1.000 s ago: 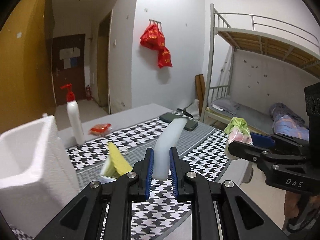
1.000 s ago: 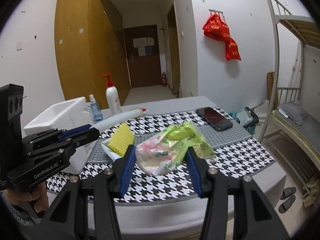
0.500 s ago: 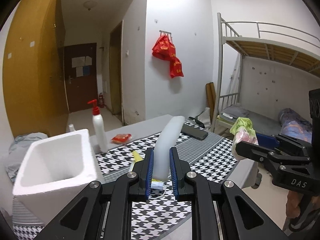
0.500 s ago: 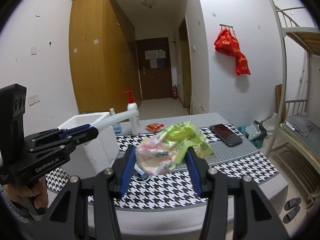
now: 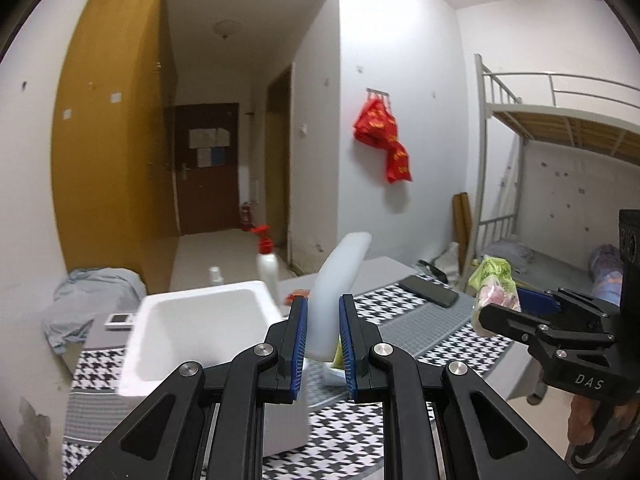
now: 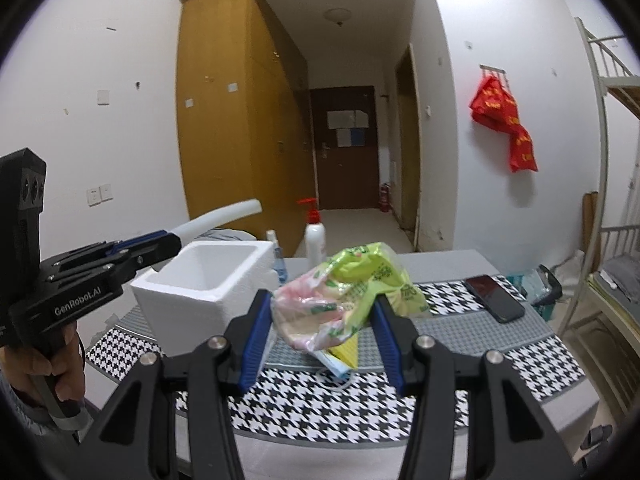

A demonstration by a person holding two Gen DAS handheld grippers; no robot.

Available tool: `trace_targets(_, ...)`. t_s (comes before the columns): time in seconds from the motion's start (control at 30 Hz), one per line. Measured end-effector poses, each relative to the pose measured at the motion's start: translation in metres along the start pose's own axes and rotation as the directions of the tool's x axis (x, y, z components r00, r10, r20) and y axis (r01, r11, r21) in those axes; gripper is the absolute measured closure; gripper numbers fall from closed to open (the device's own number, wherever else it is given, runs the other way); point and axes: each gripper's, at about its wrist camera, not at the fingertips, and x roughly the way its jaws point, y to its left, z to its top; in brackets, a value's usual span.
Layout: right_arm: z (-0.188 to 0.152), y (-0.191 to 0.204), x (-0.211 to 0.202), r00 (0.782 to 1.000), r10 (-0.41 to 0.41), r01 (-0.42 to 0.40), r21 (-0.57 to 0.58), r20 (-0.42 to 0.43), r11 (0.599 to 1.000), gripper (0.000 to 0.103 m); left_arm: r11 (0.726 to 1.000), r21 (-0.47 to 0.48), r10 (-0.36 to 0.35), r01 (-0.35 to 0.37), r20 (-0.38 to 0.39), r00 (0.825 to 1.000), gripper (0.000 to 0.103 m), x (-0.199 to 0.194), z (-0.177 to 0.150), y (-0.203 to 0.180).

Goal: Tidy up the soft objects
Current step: 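Carry the foam tube in the left tool while the right tool carries the bag to the box, then lower the snack bag into the foam box and open the right gripper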

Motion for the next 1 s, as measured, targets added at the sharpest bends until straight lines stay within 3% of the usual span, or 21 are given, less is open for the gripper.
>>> trace_targets(0.33,0.009,0.025,0.014,0.995,0.095,-0.095,-0.043,0.010,0.995,0.049,0.993,-0.043,0.113,-0.113,0.012,0.993,0.086,-0.023,-0.006,0.028)
trace_targets(1.0,0.013,0.068,0.047,0.975,0.218,-0.220,-0.091,-0.029,0.971,0.049,0.952,-0.111,0.287,-0.285,-0.001,0.958,0.086,-0.051,-0.024,0.079)
